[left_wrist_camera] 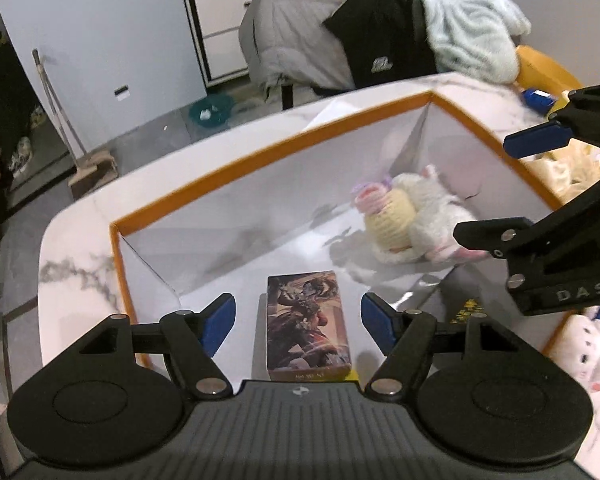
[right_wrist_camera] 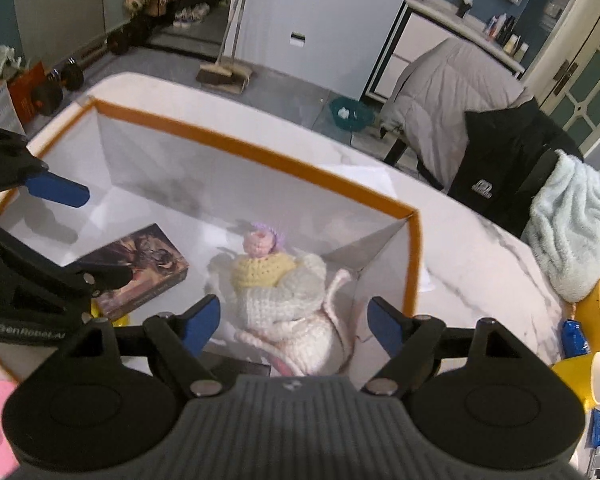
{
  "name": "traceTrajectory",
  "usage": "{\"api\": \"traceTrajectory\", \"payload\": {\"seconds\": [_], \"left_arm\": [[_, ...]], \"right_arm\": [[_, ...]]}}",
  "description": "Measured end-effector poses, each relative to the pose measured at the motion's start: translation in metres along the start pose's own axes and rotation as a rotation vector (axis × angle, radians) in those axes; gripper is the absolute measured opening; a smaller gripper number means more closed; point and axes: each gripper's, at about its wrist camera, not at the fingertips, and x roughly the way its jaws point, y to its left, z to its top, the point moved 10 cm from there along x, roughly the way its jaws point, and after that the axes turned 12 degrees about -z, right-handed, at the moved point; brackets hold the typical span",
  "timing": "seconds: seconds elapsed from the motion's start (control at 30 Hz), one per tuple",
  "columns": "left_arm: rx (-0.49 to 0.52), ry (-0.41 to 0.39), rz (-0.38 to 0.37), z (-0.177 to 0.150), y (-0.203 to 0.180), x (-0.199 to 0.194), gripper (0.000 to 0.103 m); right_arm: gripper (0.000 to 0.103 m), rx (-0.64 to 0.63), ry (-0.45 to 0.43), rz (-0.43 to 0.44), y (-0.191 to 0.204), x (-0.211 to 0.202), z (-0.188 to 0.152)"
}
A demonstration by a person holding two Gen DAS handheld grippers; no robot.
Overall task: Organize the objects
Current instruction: 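Withdraw both tools from the shoebox toward the remaining items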
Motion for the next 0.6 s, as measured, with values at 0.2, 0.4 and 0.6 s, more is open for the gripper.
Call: {"api": "traceTrajectory", "payload": {"seconds": [0.2, 0.4, 0.6], "left_arm": [[0.011, -0.076, -0.009, -0.003, -0.011, -0.028, 0.082], [0.047, -0.134, 0.013, -0.018, -0.025, -0.060, 0.082], [0.073, -0.207, -0.017, -0.045, -0.048, -0.087, 0.082]], "right_arm": [[0.082, 0.067, -0.045, 0.026, -0.017, -0.039, -0.014], [0.082, 0.087, -0.081, 0.040, -0.024, -0.069, -0.040], [0.082, 0.123, -0.144, 0.086, -0.020, -0.096, -0.074]]}}
